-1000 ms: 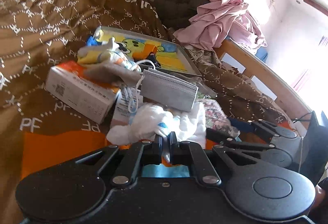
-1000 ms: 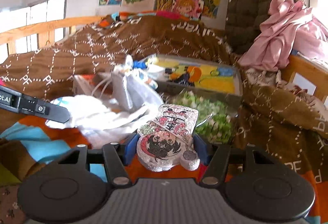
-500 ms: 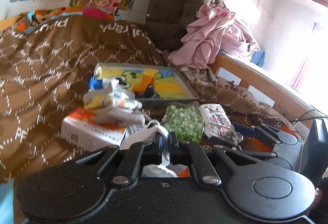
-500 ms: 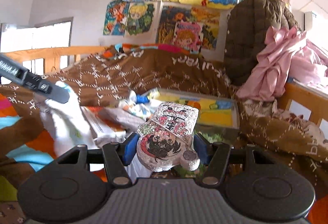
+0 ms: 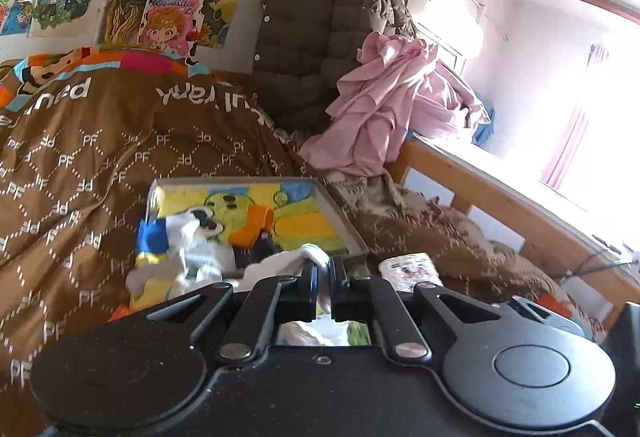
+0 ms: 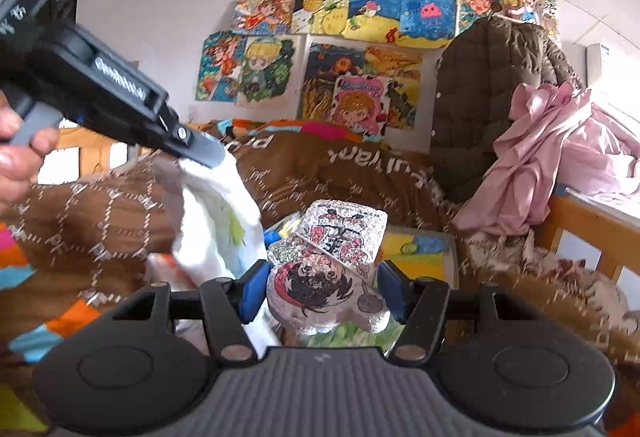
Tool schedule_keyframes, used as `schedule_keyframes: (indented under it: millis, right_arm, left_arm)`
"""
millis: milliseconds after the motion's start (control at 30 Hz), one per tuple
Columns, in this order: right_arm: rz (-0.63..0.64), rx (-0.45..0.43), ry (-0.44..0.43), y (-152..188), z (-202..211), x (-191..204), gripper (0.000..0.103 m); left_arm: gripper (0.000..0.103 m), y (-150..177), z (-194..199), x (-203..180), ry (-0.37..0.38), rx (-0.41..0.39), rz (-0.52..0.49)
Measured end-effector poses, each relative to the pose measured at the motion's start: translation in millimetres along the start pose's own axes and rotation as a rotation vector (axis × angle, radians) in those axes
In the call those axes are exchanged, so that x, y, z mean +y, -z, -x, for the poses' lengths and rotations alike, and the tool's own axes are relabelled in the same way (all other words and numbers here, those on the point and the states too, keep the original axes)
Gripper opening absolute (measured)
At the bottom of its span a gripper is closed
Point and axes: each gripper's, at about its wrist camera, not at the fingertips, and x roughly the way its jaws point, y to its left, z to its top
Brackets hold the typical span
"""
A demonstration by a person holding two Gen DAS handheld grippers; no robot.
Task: Organize soft objects
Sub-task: 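Carry the white towel with the left tool while the right tool carries the plush to the frog tray, then open the left tool over the tray while the right tool releases the plush into it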
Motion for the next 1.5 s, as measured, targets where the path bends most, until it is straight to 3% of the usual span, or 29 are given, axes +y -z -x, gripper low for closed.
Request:
schedule_keyframes:
  millis: [300,533,667,933,1167,1500]
  right_arm:
    - [-0.078,0.034,0.029,-37,-82,-50,0.064]
    - [-0.087,0.090,0.028,-54,-182,-73,0.064]
    - [-0.133,0.148,0.010,-54,-234,-83,0.064]
    - [-0.118,0.280,-0.049,-44,-309,-78,0.064]
    - [-0.092,0.369,-0.052,-33,-342,-59,0.064]
    - [-0.069,0.475,-0.061,-28,-367,-51,0.064]
  left_arm:
    - [0.005,-68,-73,31,-0.043,0.034,-0.029]
    - [0.006,-100,-136,66,-0.029,-0.042,-0.061]
    - [0.006,-99,-181,88,-0.053,-0.032,-0.076]
    - [0.006,-78,-247,149,-0.105,0.016,0.048]
    - [0.006,-54,-275,183,-0.142,0.094,0.092]
    - [0.006,-36,-300,195,-0.168,0.172,0.113]
